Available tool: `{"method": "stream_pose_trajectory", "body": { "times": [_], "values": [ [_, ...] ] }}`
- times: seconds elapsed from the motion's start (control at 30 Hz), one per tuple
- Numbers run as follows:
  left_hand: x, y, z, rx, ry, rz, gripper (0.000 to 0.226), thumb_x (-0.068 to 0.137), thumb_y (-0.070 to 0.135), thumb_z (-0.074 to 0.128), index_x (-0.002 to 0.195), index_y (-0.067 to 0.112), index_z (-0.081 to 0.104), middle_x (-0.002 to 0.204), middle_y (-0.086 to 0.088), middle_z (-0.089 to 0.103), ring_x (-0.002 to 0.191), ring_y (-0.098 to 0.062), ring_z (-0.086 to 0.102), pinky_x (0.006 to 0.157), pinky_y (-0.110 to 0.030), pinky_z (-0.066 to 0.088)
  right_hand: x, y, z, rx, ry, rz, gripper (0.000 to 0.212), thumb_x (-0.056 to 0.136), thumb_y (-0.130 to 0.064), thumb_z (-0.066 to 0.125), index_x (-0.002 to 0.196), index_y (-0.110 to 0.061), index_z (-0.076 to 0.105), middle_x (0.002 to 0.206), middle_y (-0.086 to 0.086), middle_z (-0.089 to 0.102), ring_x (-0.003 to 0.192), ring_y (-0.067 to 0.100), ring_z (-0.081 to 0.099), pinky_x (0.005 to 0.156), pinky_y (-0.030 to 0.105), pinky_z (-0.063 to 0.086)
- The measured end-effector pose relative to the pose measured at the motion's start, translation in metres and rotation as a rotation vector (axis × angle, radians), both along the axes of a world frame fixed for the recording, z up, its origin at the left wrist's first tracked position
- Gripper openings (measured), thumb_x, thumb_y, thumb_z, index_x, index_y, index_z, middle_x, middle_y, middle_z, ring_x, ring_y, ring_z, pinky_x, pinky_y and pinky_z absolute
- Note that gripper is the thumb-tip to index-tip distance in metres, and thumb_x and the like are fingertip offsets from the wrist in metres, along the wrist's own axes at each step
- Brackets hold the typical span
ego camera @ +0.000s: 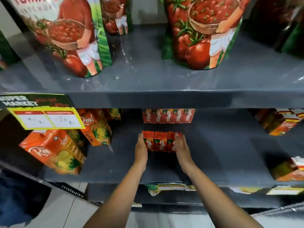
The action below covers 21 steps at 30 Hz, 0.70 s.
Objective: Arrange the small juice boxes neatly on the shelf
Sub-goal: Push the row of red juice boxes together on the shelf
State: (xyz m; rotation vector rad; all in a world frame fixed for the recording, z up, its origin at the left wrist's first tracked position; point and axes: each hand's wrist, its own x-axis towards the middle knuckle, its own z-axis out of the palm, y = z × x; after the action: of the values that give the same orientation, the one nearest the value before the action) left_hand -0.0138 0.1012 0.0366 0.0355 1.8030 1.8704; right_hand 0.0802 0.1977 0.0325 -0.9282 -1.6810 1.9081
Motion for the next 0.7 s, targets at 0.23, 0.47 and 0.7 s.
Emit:
{"method": "stream_pose_trajectory", "body": {
  "times": [0.23,0.47,0.7],
  "values": [
    [0.023,-0.016,-0.001,-0.018,-0.129,0.011,0.049,0.096,0.056,0.025,0.12,0.027,0.056,0.12,0.002,0.059,0.104,-0.012,0.054,0.092,-0.031,0.037,0.022,-0.013,-0.007,0.029,-0.03,-0.026,0.025,0.099,-0.041,0.035,0.119,-0.044,0.049,0.117,-0.024,0.058,0.11,-0.004,0.052,0.096,0.026,0.037],
    [0.071,-0.045,-0.012,0.003,-0.228,0.035,0.059,0.091,0.061,0.034,0.123,0.02,0.06,0.116,-0.009,0.068,0.101,-0.021,0.065,0.072,-0.028,0.05,0.064,-0.035,-0.011,0.031,-0.051,-0.069,0.038,0.088,-0.048,0.042,0.111,-0.023,0.058,0.107,-0.003,0.067,0.107,0.015,0.061,0.092,0.033,0.046],
    [0.088,-0.051,-0.017,0.087,-0.255,0.043,0.072,0.082,0.074,0.037,0.126,0.021,0.057,0.111,-0.012,0.07,0.089,-0.024,0.072,0.065,-0.034,0.06,0.072,-0.041,-0.007,0.011,-0.077,-0.069,0.037,0.081,-0.054,0.042,0.099,-0.028,0.061,0.1,-0.001,0.069,0.103,0.023,0.064,0.098,0.049,0.047]
  ]
}}
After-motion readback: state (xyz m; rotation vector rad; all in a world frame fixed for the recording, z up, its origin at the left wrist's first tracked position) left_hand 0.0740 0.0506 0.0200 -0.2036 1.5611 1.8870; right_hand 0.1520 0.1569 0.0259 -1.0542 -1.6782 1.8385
